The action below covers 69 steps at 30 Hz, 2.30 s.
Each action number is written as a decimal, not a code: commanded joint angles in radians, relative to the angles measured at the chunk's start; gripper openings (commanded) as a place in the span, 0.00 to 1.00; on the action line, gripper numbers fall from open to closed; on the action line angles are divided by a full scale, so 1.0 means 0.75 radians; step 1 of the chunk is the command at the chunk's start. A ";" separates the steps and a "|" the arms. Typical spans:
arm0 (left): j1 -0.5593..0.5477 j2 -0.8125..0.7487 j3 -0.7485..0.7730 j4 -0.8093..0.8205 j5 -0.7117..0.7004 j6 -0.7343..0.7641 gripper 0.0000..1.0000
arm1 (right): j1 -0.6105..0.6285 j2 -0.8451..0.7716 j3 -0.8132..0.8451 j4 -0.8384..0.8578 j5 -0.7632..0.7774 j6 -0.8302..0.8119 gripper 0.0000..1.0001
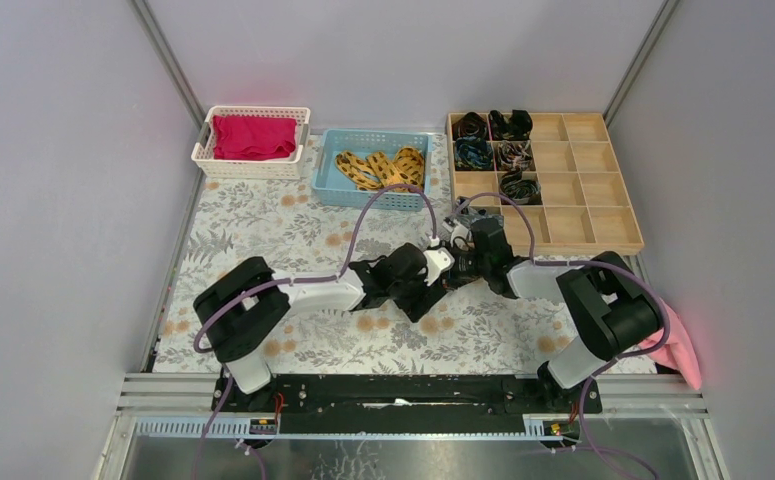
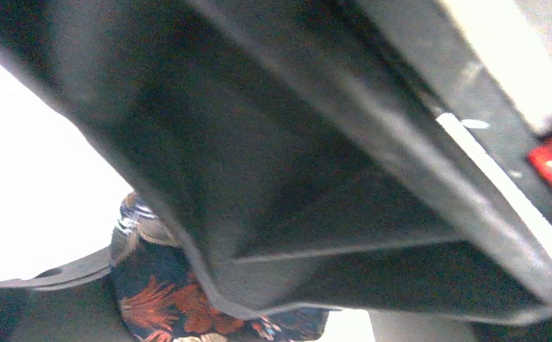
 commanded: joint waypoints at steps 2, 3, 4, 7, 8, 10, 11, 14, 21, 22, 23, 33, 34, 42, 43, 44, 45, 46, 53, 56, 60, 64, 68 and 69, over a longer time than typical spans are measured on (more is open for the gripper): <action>0.071 0.059 0.057 -0.058 -0.109 0.009 0.78 | -0.019 -0.033 0.017 -0.143 0.002 -0.093 0.14; 0.071 0.070 0.068 -0.074 -0.107 0.011 0.73 | -0.025 -0.037 0.016 -0.166 0.027 -0.108 0.14; 0.071 0.083 0.077 -0.083 -0.103 0.014 0.72 | -0.030 -0.043 0.018 -0.199 0.058 -0.122 0.14; 0.073 0.109 0.092 -0.083 -0.109 0.015 0.68 | -0.045 -0.037 0.041 -0.304 0.130 -0.168 0.14; 0.073 0.116 0.099 -0.086 -0.112 0.014 0.68 | -0.047 -0.034 0.048 -0.330 0.162 -0.185 0.13; 0.073 0.124 0.117 -0.099 -0.103 0.015 0.68 | -0.050 -0.033 0.045 -0.355 0.210 -0.198 0.13; 0.073 0.125 0.124 -0.101 -0.100 0.016 0.69 | -0.052 -0.030 0.047 -0.360 0.219 -0.201 0.14; 0.074 0.136 0.142 -0.106 -0.098 0.025 0.71 | -0.054 -0.029 0.056 -0.392 0.273 -0.221 0.14; 0.075 0.188 0.183 -0.122 -0.065 0.029 0.72 | -0.057 -0.035 0.114 -0.546 0.459 -0.275 0.30; 0.075 0.192 0.187 -0.120 -0.062 0.029 0.72 | -0.057 -0.044 0.114 -0.568 0.495 -0.278 0.31; 0.075 0.197 0.192 -0.122 -0.053 0.027 0.72 | -0.057 -0.053 0.115 -0.575 0.524 -0.281 0.33; 0.077 0.226 0.223 -0.118 0.001 0.040 0.72 | -0.057 -0.172 0.176 -0.772 0.760 -0.320 0.47; 0.078 0.229 0.224 -0.118 0.005 0.040 0.72 | -0.057 -0.185 0.188 -0.803 0.799 -0.327 0.46; 0.079 0.230 0.246 -0.123 0.040 0.039 0.74 | -0.057 -0.193 0.219 -0.910 0.894 -0.357 0.29; 0.078 0.230 0.251 -0.125 0.045 0.040 0.74 | -0.057 -0.184 0.219 -0.914 0.906 -0.357 0.30; 0.078 0.230 0.257 -0.128 0.052 0.040 0.74 | -0.057 -0.172 0.217 -0.916 0.917 -0.357 0.33; 0.079 0.229 0.263 -0.129 0.059 0.040 0.75 | -0.057 -0.157 0.219 -0.922 0.930 -0.355 0.34; 0.077 0.231 0.270 -0.127 0.062 0.040 0.75 | -0.058 -0.143 0.224 -0.925 0.934 -0.354 0.36; 0.077 0.236 0.288 -0.119 0.108 0.040 0.77 | -0.055 -0.071 0.248 -0.973 1.007 -0.354 0.44; 0.077 0.239 0.295 -0.121 0.117 0.040 0.77 | -0.051 -0.106 0.254 -0.962 0.995 -0.349 0.45; 0.078 0.251 0.305 -0.122 0.137 0.040 0.77 | -0.051 -0.208 0.292 -1.015 1.035 -0.359 0.48; 0.077 0.261 0.320 -0.127 0.152 0.040 0.78 | -0.051 -0.322 0.321 -1.055 1.015 -0.352 0.54; 0.077 0.258 0.336 -0.142 0.176 0.040 0.80 | -0.051 -0.389 0.338 -1.086 1.014 -0.348 0.56; 0.077 0.256 0.339 -0.145 0.185 0.040 0.80 | -0.051 -0.399 0.340 -1.092 1.018 -0.347 0.56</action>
